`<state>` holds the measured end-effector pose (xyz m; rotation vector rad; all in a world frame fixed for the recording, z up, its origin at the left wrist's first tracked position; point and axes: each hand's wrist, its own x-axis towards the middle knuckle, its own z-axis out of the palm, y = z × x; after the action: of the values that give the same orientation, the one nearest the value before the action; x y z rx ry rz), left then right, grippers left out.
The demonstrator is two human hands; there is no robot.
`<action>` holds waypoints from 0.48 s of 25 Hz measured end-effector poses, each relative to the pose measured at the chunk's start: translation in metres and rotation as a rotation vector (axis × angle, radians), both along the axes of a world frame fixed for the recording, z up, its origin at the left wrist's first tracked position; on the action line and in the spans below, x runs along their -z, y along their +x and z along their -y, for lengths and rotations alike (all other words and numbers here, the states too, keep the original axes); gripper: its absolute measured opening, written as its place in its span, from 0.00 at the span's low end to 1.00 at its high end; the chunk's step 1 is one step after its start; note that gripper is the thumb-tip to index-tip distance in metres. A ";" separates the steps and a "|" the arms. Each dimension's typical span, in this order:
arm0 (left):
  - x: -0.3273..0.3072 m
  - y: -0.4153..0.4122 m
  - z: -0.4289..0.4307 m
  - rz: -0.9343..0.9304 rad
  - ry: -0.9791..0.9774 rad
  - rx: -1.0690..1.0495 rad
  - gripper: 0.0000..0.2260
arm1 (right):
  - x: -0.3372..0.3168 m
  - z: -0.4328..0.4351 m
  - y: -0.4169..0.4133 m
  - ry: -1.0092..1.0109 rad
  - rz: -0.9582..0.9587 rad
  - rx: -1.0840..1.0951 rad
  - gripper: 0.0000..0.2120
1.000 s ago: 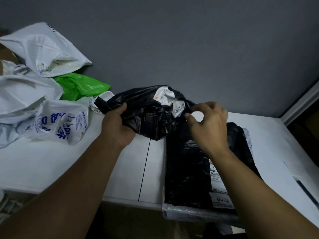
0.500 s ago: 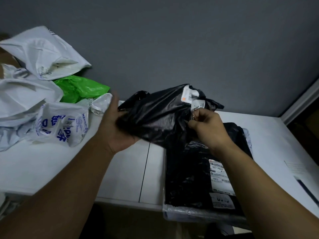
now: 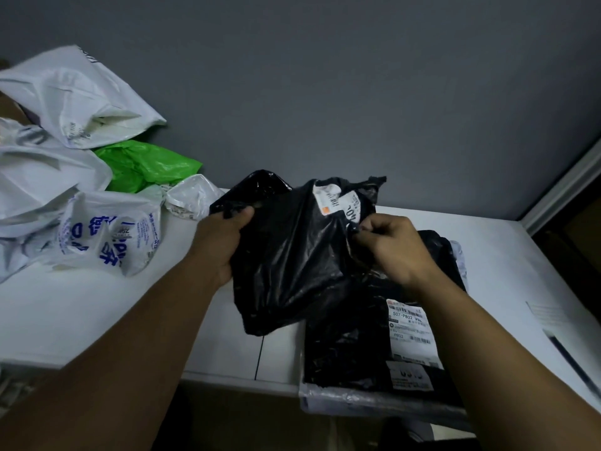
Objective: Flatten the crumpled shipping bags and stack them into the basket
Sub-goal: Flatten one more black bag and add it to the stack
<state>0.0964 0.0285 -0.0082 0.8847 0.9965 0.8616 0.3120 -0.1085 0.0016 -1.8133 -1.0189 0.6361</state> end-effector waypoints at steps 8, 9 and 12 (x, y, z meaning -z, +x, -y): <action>0.007 -0.012 -0.011 -0.052 0.054 -0.340 0.09 | -0.005 0.013 0.031 -0.017 -0.401 0.320 0.06; 0.004 -0.012 -0.011 -0.047 0.069 -0.332 0.09 | -0.007 0.015 0.033 -0.056 -0.368 0.295 0.06; 0.000 -0.015 -0.012 -0.029 0.105 -0.277 0.07 | -0.014 0.023 0.037 -0.160 -0.310 0.236 0.15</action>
<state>0.0813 0.0406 -0.0087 0.8612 1.1242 1.1465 0.3493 -0.1310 0.0160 -1.8644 -0.5519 0.8391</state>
